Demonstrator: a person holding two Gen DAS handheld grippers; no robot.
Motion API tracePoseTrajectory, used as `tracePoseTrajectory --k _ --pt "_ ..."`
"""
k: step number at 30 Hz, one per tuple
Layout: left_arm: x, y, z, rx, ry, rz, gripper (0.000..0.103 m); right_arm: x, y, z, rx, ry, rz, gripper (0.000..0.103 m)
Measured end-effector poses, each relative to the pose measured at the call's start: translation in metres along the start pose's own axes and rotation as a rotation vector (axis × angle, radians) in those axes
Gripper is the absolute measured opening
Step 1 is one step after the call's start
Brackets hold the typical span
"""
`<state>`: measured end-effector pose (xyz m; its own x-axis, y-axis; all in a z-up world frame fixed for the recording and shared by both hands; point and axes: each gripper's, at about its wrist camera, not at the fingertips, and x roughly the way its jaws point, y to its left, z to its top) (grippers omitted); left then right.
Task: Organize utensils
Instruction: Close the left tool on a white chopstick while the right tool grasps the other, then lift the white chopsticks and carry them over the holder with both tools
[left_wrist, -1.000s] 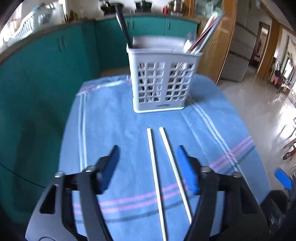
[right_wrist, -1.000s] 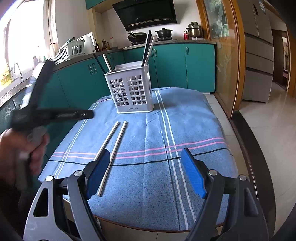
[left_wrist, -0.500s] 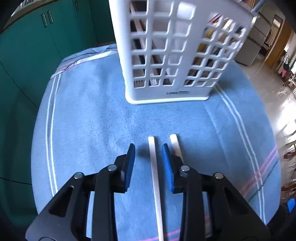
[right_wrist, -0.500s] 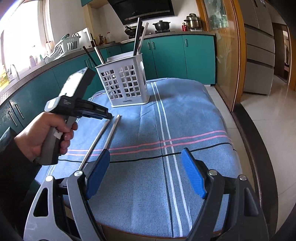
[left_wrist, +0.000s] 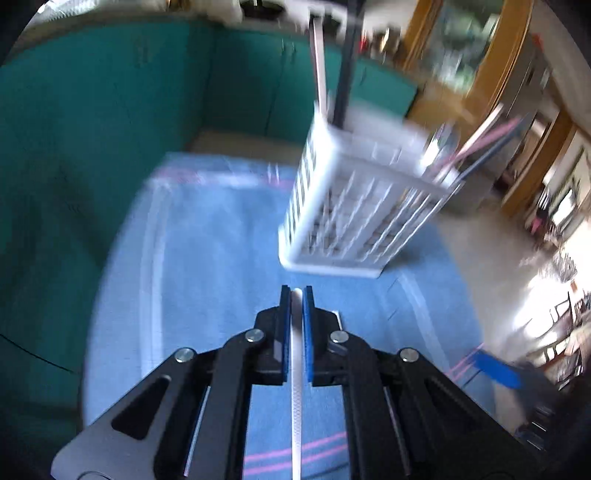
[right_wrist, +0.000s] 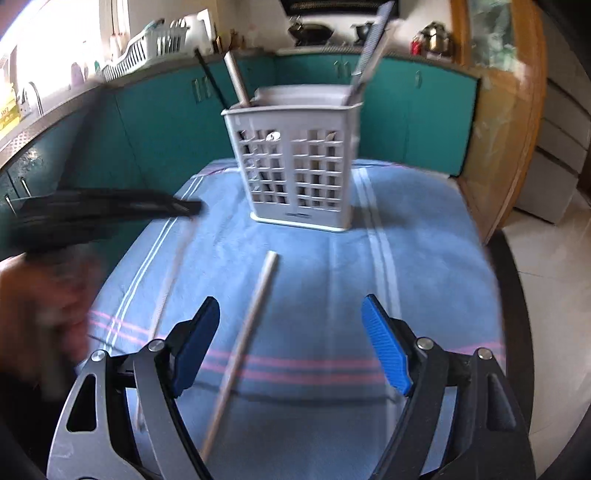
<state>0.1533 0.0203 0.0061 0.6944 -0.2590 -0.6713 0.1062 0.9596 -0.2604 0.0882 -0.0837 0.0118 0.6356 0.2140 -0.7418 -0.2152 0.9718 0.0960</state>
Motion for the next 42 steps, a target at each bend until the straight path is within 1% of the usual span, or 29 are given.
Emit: tracePoseTrajectory --k 2,3,4,6,7,8,10,11,12,13,15,17,20,23,25,26,29,33,37,42 --pt "-0.029 0.000 0.006 0.013 -0.070 0.001 0.006 0.023 0.006 0.014 0.004 0.040 0.005 0.077" --pt "-0.048 -0.003 0.009 0.027 -0.116 0.001 0.006 0.040 0.011 0.023 0.005 0.070 -0.001 0.077" --pt "-0.065 -0.004 0.011 0.031 -0.154 -0.006 0.006 0.049 0.013 0.027 0.002 0.081 -0.011 0.077" --pt "-0.086 -0.005 0.015 0.033 -0.204 -0.017 0.006 0.075 0.021 0.038 -0.005 0.113 -0.041 0.074" --pt "-0.095 -0.008 0.015 0.038 -0.216 -0.021 0.006 0.085 0.023 0.042 -0.004 0.128 -0.046 0.069" --pt "-0.100 -0.010 0.017 0.041 -0.229 -0.023 0.006 0.099 0.025 0.046 0.001 0.158 -0.054 0.061" --pt "-0.113 -0.011 0.019 0.048 -0.253 -0.025 0.006 0.119 0.028 0.049 0.015 0.205 -0.071 0.054" --pt "-0.116 -0.012 0.019 0.055 -0.259 -0.026 0.006 0.126 0.028 0.050 0.014 0.220 -0.083 0.047" --pt "-0.117 -0.012 0.019 0.054 -0.262 -0.027 0.006 0.136 0.030 0.049 0.004 0.250 -0.109 0.043" --pt "-0.118 -0.013 0.019 0.057 -0.264 -0.032 0.006 0.143 0.031 0.048 0.004 0.274 -0.110 0.038" --pt "-0.118 -0.014 0.018 0.068 -0.266 -0.031 0.006 0.146 0.036 0.048 -0.020 0.260 -0.130 0.029" --pt "-0.122 -0.012 0.016 0.067 -0.269 -0.034 0.006 0.148 0.041 0.050 -0.036 0.258 -0.120 0.007" --pt "-0.130 -0.007 0.014 0.063 -0.270 -0.036 0.006 0.148 0.045 0.053 -0.063 0.271 -0.099 0.006" --pt "-0.130 -0.006 0.012 0.067 -0.269 -0.028 0.006 0.123 0.041 0.059 -0.035 0.190 -0.082 0.006" --pt "-0.131 -0.007 0.011 0.074 -0.269 -0.029 0.006 0.090 0.037 0.064 -0.014 0.124 -0.048 0.006" --pt "-0.132 -0.008 0.010 0.078 -0.269 -0.029 0.006 0.072 0.035 0.065 -0.010 0.089 -0.036 0.006" --pt "-0.134 -0.012 0.008 0.094 -0.274 -0.027 0.006 0.003 0.030 0.064 -0.023 -0.041 -0.024 0.006" --pt "-0.135 -0.025 0.004 0.128 -0.274 -0.012 0.006 -0.072 0.022 0.052 -0.004 -0.150 0.011 0.006" --pt "-0.144 -0.041 -0.001 0.166 -0.287 -0.004 0.006 -0.121 0.017 0.046 0.010 -0.229 0.038 0.006" --pt "-0.161 -0.060 -0.002 0.188 -0.299 -0.008 0.006 -0.167 0.012 0.039 0.022 -0.307 0.075 0.006"
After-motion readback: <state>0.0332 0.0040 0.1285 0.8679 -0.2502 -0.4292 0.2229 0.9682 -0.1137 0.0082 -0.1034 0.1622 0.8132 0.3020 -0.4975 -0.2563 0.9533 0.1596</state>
